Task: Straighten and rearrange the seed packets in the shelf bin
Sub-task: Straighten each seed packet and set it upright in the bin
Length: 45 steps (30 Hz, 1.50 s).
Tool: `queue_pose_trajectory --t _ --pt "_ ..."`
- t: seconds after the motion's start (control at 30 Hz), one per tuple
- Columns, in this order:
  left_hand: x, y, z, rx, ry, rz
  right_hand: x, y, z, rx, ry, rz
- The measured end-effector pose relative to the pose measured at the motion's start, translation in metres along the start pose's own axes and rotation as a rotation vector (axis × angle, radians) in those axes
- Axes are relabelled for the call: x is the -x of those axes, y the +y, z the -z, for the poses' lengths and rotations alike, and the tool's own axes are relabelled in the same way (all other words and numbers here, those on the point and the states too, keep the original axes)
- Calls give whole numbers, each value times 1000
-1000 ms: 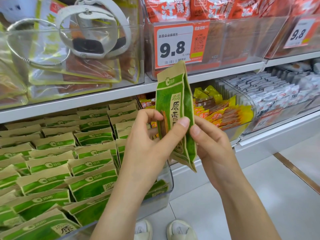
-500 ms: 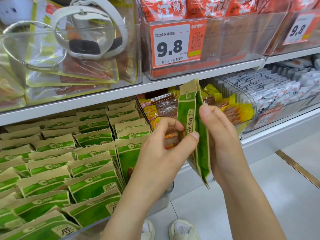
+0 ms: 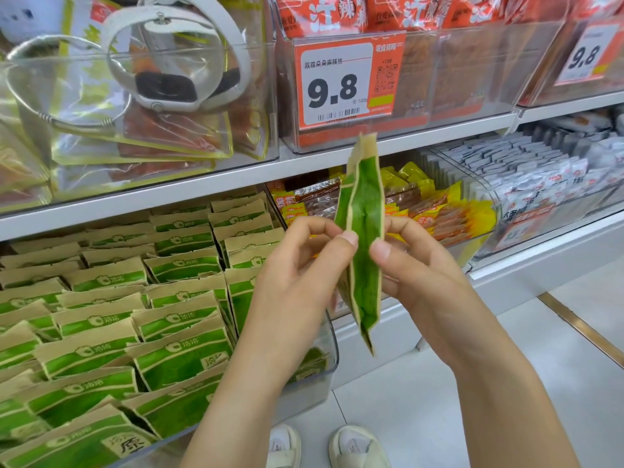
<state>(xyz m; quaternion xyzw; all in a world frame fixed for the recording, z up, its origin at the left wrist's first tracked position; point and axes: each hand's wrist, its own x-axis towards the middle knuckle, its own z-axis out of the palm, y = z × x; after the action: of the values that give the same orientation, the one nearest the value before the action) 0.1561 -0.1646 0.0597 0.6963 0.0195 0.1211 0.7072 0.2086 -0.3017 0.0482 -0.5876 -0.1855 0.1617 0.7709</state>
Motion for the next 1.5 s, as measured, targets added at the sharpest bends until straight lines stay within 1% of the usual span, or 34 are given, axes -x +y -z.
queue_pose_trajectory --t 0.03,0.1,0.27,0.33,0.43,0.57,0.8,0.9,1.0,1.07,1.17,1.27,1.33,1.4,1.5 --pt "0 1 2 19 5 5 1 1 0 2 -19 -8" --pt "1 2 4 31 -5 12 0 2 -2 3 6 6" --pt "1 -1 4 -17 -94 92 -3 1 -1 -81 204 70" --pt "0 -3 3 -82 -112 70 -3 -1 3 -110 266 85" --pt "-1 -4 3 -182 -110 9 -3 0 5 -120 313 81" --pt "0 -5 4 -241 -81 -71 -4 1 5 -129 345 66" --pt "-1 -10 5 -438 -35 -186 -5 5 6 -118 340 52" --pt "-1 -11 5 -458 -28 -175 -6 6 5 -105 341 55" --pt "1 -9 3 -397 1 -133 -7 8 4 -54 395 80" --pt "2 -9 1 -410 0 -124 -7 10 2 13 433 88" --pt "4 -12 -3 -529 -16 -176 -6 11 -4 51 423 96" --pt "4 -15 -7 -658 44 -250 -5 11 -13 54 399 110" --pt "3 -16 -5 -625 89 -253 -5 10 -16 60 416 120" --pt "2 -14 -1 -528 101 -197 -7 10 -12 38 456 102" --pt "0 -8 4 -370 16 -86 -9 8 -2 -23 491 53"
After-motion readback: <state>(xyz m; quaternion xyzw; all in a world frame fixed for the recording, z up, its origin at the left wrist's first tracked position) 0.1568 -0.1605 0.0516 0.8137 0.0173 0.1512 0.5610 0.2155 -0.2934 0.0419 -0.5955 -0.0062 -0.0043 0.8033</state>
